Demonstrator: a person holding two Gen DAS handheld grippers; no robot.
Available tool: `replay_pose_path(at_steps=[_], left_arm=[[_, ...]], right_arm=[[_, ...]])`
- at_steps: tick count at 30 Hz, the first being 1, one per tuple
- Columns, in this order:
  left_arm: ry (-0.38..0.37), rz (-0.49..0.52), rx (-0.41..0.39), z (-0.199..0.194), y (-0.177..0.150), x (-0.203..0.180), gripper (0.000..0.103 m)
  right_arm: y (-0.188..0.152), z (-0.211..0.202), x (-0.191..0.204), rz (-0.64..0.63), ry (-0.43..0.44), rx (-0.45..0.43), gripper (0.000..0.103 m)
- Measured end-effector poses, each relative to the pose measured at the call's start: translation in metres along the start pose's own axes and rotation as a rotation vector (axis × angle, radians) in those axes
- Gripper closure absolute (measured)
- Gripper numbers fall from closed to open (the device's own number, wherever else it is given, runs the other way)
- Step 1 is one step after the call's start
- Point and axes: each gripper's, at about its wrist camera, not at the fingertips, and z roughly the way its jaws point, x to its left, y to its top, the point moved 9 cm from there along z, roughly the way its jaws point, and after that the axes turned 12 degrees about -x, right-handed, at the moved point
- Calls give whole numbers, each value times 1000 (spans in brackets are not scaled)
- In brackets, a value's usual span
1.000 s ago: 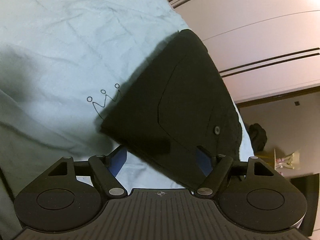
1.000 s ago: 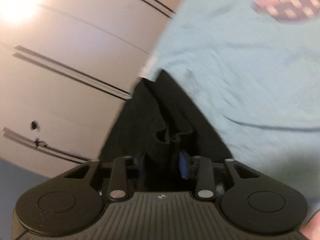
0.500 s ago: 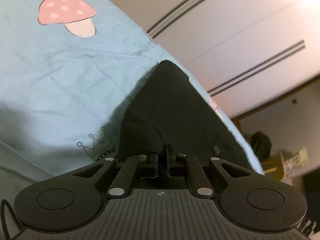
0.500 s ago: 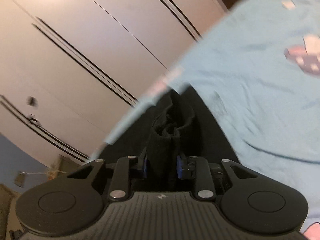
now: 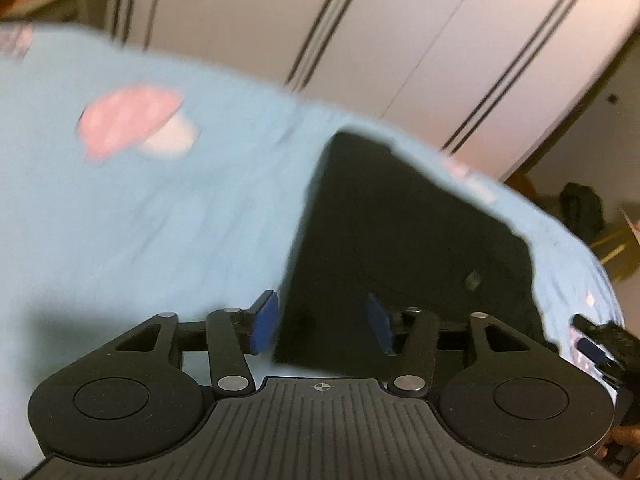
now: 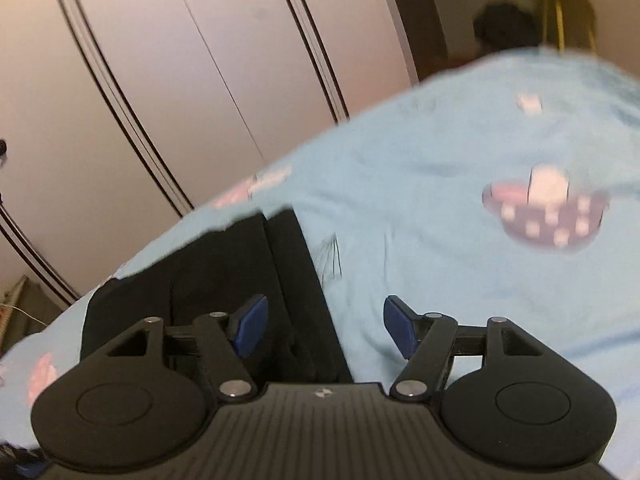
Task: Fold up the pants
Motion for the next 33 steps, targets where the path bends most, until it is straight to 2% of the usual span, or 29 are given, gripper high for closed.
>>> replay_pose_path(at_steps=[4,5,8,10,12,15,16,17,19,21,23,25,27,30,33], left_arm=[[-28,110,-18,36,23,-37,42],[-30,149,-21,53,27,-49,42],[-19,209,-24,94,32,-73,41],[20,246,-8,127,35,-82,41],[56,273,5,153,34,-82,41],[75,331,12,177,33,-86,39],[77,375,8,182,33,-88,39],[72,414,-4,186,34,-91,39],[76,435,-18,188,39,-91,38],[66,376,-18,177,43,-89,39],[3,343,-4,159,39,-90,34],[-33,334,15,140,26,-87,26],[-20,332,54,126,8,-76,22],[67,369,126,114,-20,-56,21],[77,411,115,83,-23,-58,20]], right_arm=[[1,24,45,-116,97,10,80],[-2,33,57,-159,124,19,83],[-13,66,88,-294,162,45,83],[-21,80,100,-336,175,83,83],[-23,94,107,-389,186,79,83],[-23,116,105,-439,164,90,94],[-22,126,100,-449,146,100,103],[-20,132,95,-442,136,103,103],[-17,144,86,-374,138,132,103],[-14,143,84,-325,133,139,103],[-10,125,88,-319,151,109,103],[-13,93,87,-323,208,84,101],[-21,67,80,-326,228,91,99],[-40,38,57,-339,232,130,98],[-45,17,44,-328,247,148,99]])
